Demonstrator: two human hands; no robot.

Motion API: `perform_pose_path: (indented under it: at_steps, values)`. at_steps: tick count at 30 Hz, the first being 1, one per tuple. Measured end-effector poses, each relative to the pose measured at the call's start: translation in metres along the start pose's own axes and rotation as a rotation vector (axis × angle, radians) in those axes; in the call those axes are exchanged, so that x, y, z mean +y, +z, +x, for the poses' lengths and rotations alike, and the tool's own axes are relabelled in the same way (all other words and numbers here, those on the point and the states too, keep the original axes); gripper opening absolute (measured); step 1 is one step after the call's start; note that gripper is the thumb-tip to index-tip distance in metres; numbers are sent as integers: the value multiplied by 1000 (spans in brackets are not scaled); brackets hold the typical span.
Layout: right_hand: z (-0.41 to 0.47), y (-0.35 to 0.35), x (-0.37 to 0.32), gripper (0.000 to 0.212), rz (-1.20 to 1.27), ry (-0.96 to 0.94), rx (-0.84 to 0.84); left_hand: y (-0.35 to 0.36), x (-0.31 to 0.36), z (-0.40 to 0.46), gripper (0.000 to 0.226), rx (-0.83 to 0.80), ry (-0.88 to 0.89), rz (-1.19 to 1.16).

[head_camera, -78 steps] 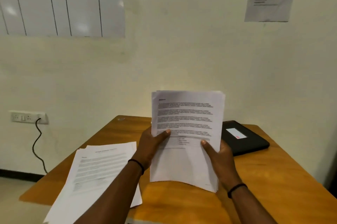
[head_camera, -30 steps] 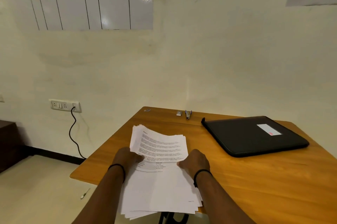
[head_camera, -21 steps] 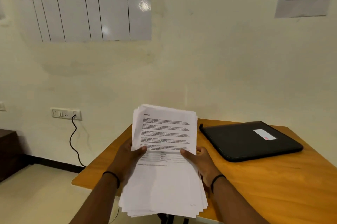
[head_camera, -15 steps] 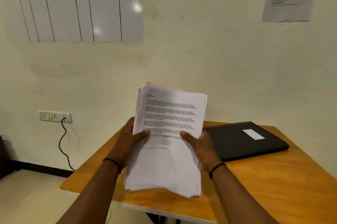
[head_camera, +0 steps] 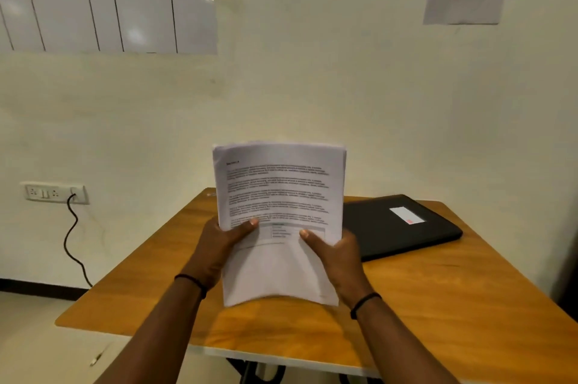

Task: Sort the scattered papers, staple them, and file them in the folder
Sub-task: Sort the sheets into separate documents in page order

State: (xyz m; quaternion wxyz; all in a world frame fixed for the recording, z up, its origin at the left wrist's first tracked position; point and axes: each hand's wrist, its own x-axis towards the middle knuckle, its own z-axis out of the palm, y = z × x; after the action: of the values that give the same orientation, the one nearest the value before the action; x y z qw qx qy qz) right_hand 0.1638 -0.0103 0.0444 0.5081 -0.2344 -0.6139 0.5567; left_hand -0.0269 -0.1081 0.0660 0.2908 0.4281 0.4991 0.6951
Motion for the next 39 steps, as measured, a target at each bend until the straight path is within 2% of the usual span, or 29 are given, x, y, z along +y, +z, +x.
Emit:
perform_pose_path:
  at_steps: [3, 6, 8, 9, 10, 11, 12, 14, 15, 17, 19, 22, 25, 29, 33, 37, 39]
  values:
    - [-2, 1, 15, 27, -25, 37, -4, 0, -11, 0, 31, 36, -3, 19]
    - [-8, -8, 42, 34, 15, 185, -5, -9, -23, 1, 31, 82, -27, 8]
    - [-1, -17, 58, 48, -65, 247, 227, -22, -24, 7, 23, 135, -21, 3]
    - [6, -26, 67, 48, -273, 253, 386, -28, -24, 9, 21, 166, -20, 16]
    - [14, -35, 73, 48, -584, 265, 479, -34, -25, 11, 19, 194, -13, 39]
    - [20, -42, 79, 56, -905, 285, 483, -40, -26, 11, 19, 215, -3, 50]
    - [27, -49, 85, 68, -1119, 336, 429, -44, -29, 12, 22, 225, 3, 58]
    - [41, -57, 90, 84, -1286, 482, 317, -51, -33, 12, 32, 233, 14, 40]
    - [46, -59, 91, 91, -1319, 520, 290, -53, -36, 12, 36, 228, 22, 33]
    - [54, -59, 96, 96, -1312, 484, 234, -54, -40, 12, 39, 222, 36, 42]
    - [62, -54, 101, 91, -1256, 387, 136, -51, -49, 16, 37, 233, 51, 55]
    - [71, -49, 107, 81, -1320, 288, 6, -43, -55, 20, 35, 245, 63, 73]
    - [84, -49, 115, 84, -1368, 332, 32, -39, -70, 26, 36, 220, 29, 50]
    - [98, -54, 119, 85, -1447, 441, 103, -36, -80, 24, 26, 220, 29, 81]
    - [113, -62, 125, 81, -1508, 459, 97, -40, -76, 27, 38, 155, 24, -26]
    - [121, -66, 125, 81, -1501, 477, 75, -30, -67, 30, 40, 66, 44, -78]
    - [113, -65, 120, 80, -1358, 388, 173, -21, -61, 28, 41, 41, 46, -105]
